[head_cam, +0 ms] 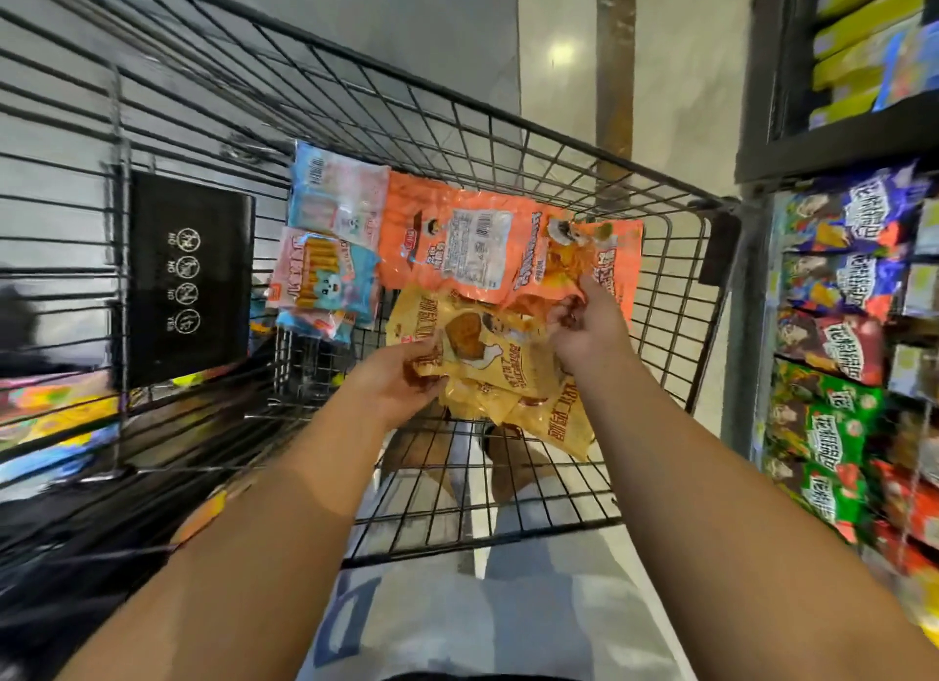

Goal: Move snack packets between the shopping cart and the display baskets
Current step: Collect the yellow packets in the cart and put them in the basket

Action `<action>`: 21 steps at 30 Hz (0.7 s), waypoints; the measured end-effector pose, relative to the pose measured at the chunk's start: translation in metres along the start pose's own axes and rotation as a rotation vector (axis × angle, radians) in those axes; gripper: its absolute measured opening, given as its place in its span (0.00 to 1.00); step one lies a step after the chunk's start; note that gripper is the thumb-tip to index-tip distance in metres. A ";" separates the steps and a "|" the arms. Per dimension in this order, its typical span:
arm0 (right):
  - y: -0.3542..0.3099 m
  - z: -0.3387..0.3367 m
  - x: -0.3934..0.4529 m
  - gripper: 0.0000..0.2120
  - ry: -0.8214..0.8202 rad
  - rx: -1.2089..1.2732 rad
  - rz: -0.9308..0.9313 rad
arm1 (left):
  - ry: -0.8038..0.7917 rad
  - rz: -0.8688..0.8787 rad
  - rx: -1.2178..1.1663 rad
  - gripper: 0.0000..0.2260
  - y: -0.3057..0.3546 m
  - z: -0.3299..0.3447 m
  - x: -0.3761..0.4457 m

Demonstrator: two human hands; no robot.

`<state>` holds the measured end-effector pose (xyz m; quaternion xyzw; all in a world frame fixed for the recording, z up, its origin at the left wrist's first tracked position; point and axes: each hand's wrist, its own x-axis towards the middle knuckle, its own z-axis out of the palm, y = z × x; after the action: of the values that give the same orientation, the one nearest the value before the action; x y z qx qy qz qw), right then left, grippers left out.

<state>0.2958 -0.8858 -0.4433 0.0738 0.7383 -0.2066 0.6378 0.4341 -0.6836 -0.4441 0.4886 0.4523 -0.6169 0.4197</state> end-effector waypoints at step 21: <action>-0.084 -0.097 -0.243 0.16 -0.659 -0.506 -0.625 | 0.200 1.082 0.285 0.10 -0.109 -0.036 -0.272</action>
<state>0.2188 -0.8856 -0.1799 -0.3758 0.5119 -0.2144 0.7421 0.3837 -0.6015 -0.1646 0.7586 0.0875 -0.3196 0.5609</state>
